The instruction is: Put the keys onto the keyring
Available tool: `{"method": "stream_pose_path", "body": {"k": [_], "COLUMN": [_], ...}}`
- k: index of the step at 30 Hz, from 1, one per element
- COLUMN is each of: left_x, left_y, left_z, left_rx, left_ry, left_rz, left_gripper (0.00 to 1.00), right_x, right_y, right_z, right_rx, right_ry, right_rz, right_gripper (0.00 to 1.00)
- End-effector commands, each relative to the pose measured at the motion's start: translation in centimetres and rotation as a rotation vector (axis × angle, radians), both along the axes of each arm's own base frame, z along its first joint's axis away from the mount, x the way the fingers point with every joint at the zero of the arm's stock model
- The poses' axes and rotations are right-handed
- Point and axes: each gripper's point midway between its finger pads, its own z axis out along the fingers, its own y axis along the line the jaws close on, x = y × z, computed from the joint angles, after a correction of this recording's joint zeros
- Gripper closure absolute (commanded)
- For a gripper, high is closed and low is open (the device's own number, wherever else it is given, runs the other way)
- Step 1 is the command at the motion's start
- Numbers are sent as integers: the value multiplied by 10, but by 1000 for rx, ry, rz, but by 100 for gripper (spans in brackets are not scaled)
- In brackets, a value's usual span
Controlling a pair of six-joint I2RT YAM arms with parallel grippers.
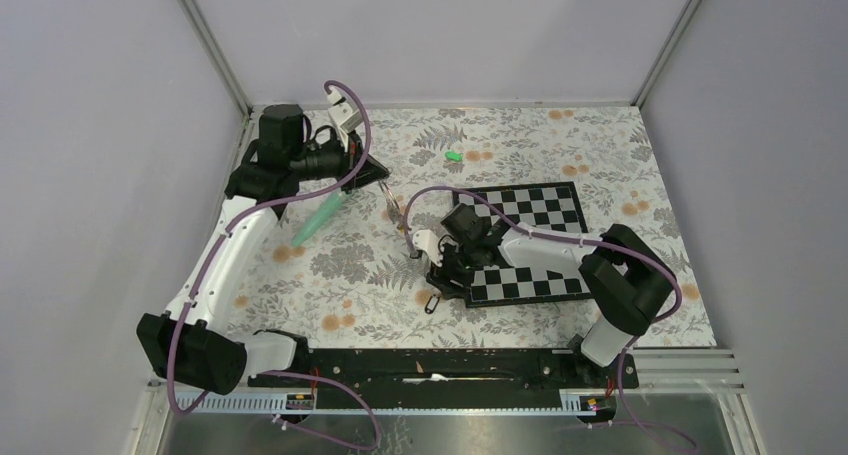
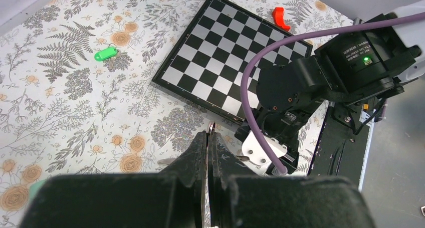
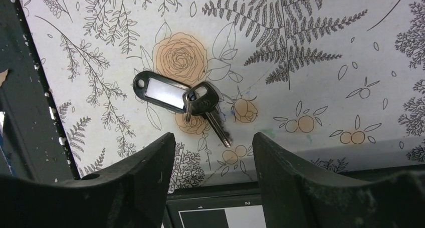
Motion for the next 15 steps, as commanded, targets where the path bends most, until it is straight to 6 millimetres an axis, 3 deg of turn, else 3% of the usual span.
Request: {"method": "stream_pose_path", "body": {"k": [1, 7, 15], "left_x": [11, 12, 11], "left_y": [3, 3, 3], "left_z": [17, 19, 20], "left_rx": [-22, -23, -28], "left_ry": [-71, -74, -71], "left_rz": [26, 28, 23], "left_gripper": [100, 100, 100], "right_x": [11, 0, -2], "right_y": [17, 20, 24], "right_z": [10, 6, 4], "right_rx": [22, 11, -1], "right_ry": [-47, -25, -37], "right_rz": [-3, 35, 44], "right_gripper": [36, 38, 44]}}
